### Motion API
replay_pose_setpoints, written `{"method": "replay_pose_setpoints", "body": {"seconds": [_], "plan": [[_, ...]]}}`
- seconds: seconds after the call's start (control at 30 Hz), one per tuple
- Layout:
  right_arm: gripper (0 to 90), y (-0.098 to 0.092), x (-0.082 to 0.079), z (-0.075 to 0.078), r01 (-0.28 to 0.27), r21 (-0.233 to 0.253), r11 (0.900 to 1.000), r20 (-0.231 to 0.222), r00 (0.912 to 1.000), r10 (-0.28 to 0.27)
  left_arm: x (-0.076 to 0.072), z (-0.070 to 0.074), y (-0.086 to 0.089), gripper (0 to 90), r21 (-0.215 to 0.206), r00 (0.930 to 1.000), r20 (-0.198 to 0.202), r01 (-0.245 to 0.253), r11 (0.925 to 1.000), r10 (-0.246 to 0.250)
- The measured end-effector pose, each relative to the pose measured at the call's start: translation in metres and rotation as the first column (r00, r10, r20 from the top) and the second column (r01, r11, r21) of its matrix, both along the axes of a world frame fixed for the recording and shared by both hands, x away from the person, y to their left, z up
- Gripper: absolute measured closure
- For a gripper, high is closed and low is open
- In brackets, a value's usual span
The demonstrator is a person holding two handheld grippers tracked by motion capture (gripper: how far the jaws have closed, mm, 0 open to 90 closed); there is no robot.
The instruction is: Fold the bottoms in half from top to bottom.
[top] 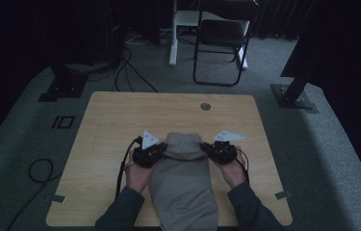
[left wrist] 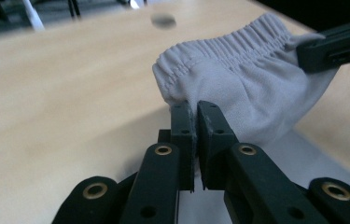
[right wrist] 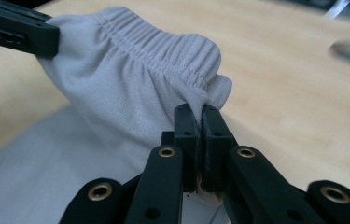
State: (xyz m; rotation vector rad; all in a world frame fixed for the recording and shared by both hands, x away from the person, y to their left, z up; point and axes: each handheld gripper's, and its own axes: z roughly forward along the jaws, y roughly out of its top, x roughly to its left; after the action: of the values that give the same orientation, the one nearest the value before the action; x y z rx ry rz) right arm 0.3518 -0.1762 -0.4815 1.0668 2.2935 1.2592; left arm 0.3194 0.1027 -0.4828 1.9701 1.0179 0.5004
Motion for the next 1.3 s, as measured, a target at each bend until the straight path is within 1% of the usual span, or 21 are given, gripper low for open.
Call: {"method": "replay_pose_setpoints", "body": {"seconds": [0.1, 0.2, 0.27, 0.3, 0.33, 0.43, 0.53, 0.6, 0.67, 0.7, 0.73, 0.87, 0.93, 1.03, 1.07, 1.1, 1.13, 1.17, 1.23, 1.27, 1.3], "plan": [[87.3, -0.001, -0.021, -0.018, -0.025, -0.021, 0.999, -0.03, 0.9992, 0.024, -0.02, -0.021, 0.0, 86.2, -0.029, 0.9977, -0.067, -0.004, 0.9996, 0.003], [87.3, 0.001, -0.036, -0.035, -0.039, -0.061, 0.997, -0.069, 0.997, 0.035, -0.034, -0.042, -0.007, 86.1, 0.03, 0.9922, -0.124, 0.013, 0.9995, -0.009], [87.3, 0.004, -0.042, -0.048, -0.054, -0.103, 0.993, -0.094, 0.9946, 0.045, -0.037, -0.052, -0.01, 86.1, 0.071, 0.9903, -0.139, 0.011, 0.9974, -0.001], [87.3, 0.004, -0.042, -0.048, -0.054, -0.103, 0.993, -0.094, 0.9946, 0.045, -0.037, -0.052, -0.01, 86.2, 0.071, 0.9903, -0.139, 0.011, 0.9974, -0.001], [87.0, 0.005, -0.043, -0.063, -0.049, -0.121, 0.991, -0.138, 0.9899, 0.032, -0.035, -0.063, -0.012, 86.1, 0.084, 0.9878, -0.155, 0.004, 0.9965, 0.009], [86.5, 0.006, -0.037, -0.064, -0.031, -0.14, 0.99, -0.123, 0.9923, 0.014, -0.031, -0.064, -0.013, 86.0, 0.078, 0.989, -0.147, 0.002, 0.997, 0.01], [86.4, 0.008, -0.025, -0.064, -0.013, -0.148, 0.989, -0.122, 0.9925, -0.005, -0.02, -0.064, -0.016, 86.0, 0.096, 0.9906, -0.135, -0.011, 0.9953, 0.024], [86.4, 0.01, -0.017, -0.064, -0.004, -0.16, 0.987, -0.116, 0.9932, -0.015, -0.005, -0.064, -0.017, 86.1, 0.112, 0.9916, -0.125, -0.016, 0.9936, 0.031], [86.4, 0.011, -0.007, -0.064, 0.003, -0.161, 0.987, -0.112, 0.9934, -0.022, 0.007, -0.065, -0.017, 86.1, 0.109, 0.9919, -0.121, -0.024, 0.9938, 0.038], [86.3, 0.011, -0.002, -0.064, 0.006, -0.162, 0.987, -0.11, 0.9936, -0.024, 0.007, -0.065, -0.017, 86.1, 0.109, 0.9919, -0.121, -0.024, 0.9938, 0.038], [86.3, 0.011, 0.004, -0.064, 0.011, -0.158, 0.987, -0.109, 0.9936, -0.029, 0.021, -0.064, -0.017, 86.0, 0.111, 0.9915, -0.123, -0.028, 0.9934, 0.042], [86.3, 0.011, 0.019, -0.065, 0.026, -0.147, 0.989, -0.116, 0.9923, -0.044, 0.041, -0.064, -0.02, 86.0, 0.125, 0.9921, -0.112, -0.043, 0.9912, 0.057], [86.3, 0.011, 0.038, -0.065, 0.041, -0.145, 0.989, -0.114, 0.9918, -0.058, 0.054, -0.064, -0.022, 86.1, 0.133, 0.9911, -0.112, -0.058, 0.9894, 0.073], [86.2, 0.011, 0.048, -0.065, 0.054, -0.145, 0.988, -0.114, 0.991, -0.071, 0.071, -0.064, -0.026, 86.1, 0.14, 0.99, -0.102, -0.082, 0.9867, 0.097], [86.2, 0.011, 0.059, -0.064, 0.066, -0.145, 0.987, -0.115, 0.9899, -0.083, 0.081, -0.063, -0.03, 86.1, 0.158, 0.9888, -0.098, -0.097, 0.9828, 0.113], [86.2, 0.011, 0.059, -0.064, 0.066, -0.145, 0.987, -0.115, 0.9899, -0.083, 0.081, -0.063, -0.03, 86.1, 0.158, 0.9888, -0.098, -0.097, 0.9828, 0.113], [86.2, 0.011, 0.07, -0.064, 0.079, -0.148, 0.986, -0.115, 0.9887, -0.096, 0.09, -0.062, -0.033, 86.1, 0.169, 0.9868, -0.105, -0.105, 0.98, 0.123], [86.2, 0.011, 0.07, -0.064, 0.079, -0.148, 0.986, -0.115, 0.9887, -0.096, 0.09, -0.062, -0.033, 86.1, 0.169, 0.9868, -0.105, -0.105, 0.98, 0.123], [86.2, 0.013, 0.083, -0.064, 0.105, -0.149, 0.983, -0.121, 0.9849, -0.123, 0.102, -0.06, -0.035, 86.1, 0.175, 0.9827, -0.118, -0.121, 0.9771, 0.143], [86.2, 0.014, 0.087, -0.063, 0.111, -0.151, 0.982, -0.124, 0.9837, -0.13, 0.102, -0.06, -0.035, 86.1, 0.175, 0.9827, -0.118, -0.121, 0.9771, 0.143], [86.2, 0.015, 0.09, -0.063, 0.116, -0.154, 0.981, -0.124, 0.983, -0.136, 0.109, -0.059, -0.035, 86.0, 0.171, 0.9793, -0.131, -0.131, 0.9765, 0.154]]}}
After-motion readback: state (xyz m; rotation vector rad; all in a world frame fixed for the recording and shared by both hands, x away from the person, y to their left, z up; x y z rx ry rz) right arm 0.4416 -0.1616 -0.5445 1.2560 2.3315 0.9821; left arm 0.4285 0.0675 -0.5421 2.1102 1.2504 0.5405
